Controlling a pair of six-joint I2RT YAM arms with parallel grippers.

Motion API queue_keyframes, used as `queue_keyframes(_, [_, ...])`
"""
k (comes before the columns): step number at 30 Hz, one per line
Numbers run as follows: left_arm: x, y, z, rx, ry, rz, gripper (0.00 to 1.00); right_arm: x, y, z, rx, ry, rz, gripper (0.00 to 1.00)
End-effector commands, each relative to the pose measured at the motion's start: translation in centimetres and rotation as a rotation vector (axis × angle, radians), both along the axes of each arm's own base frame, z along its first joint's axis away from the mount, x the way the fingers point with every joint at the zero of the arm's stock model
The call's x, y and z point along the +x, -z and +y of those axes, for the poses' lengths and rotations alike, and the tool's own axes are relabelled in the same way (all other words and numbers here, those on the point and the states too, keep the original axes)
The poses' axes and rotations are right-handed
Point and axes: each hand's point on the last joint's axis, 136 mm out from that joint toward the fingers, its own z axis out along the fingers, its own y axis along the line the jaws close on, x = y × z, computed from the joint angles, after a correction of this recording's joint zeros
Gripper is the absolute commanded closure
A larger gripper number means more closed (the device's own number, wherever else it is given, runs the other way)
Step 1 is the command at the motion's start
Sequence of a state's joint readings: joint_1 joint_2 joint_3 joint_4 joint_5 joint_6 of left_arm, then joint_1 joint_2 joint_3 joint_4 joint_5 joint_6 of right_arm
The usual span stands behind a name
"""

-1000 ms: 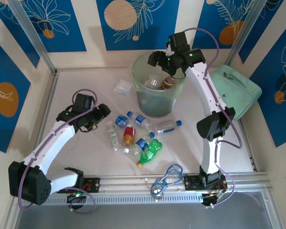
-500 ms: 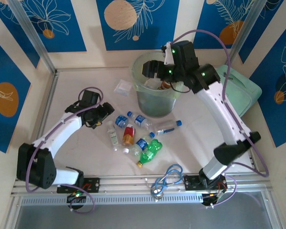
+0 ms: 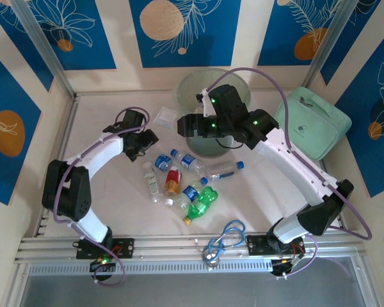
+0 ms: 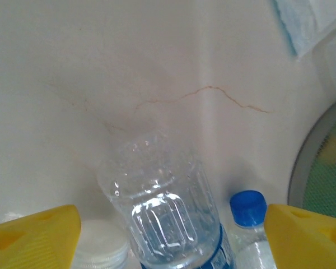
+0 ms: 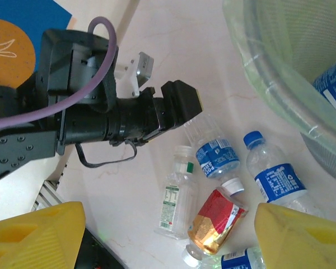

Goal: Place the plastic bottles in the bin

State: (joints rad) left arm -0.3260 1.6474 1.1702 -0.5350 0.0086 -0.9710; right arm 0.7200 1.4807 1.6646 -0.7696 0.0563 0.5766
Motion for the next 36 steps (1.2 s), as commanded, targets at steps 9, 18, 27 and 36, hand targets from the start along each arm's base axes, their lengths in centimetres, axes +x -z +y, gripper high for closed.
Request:
queue_keyframes(9, [1.2, 2.3, -1.2, 0.007, -0.019, 0.050, 0.15, -0.8, -1.1, -0.8, 0.037, 0.019, -0.036, 0.18])
queue_keyframes(18, [1.8, 3.7, -1.9, 0.013, -0.015, 0.075, 0.15, -0.9, -0.4, -0.7, 0.037, 0.017, -0.019, 0.17])
queue_keyframes(27, [1.7, 5.0, -2.3, 0.022, -0.004, 0.103, 0.16, -1.0, 0.1, -0.7, 0.033, 0.016, -0.006, 0.17])
queue_keyframes(36, [1.8, 5.1, -2.6, 0.016, 0.002, 0.105, 0.24, -1.0, 0.0, -1.0, 0.032, 0.025, -0.013, 0.19])
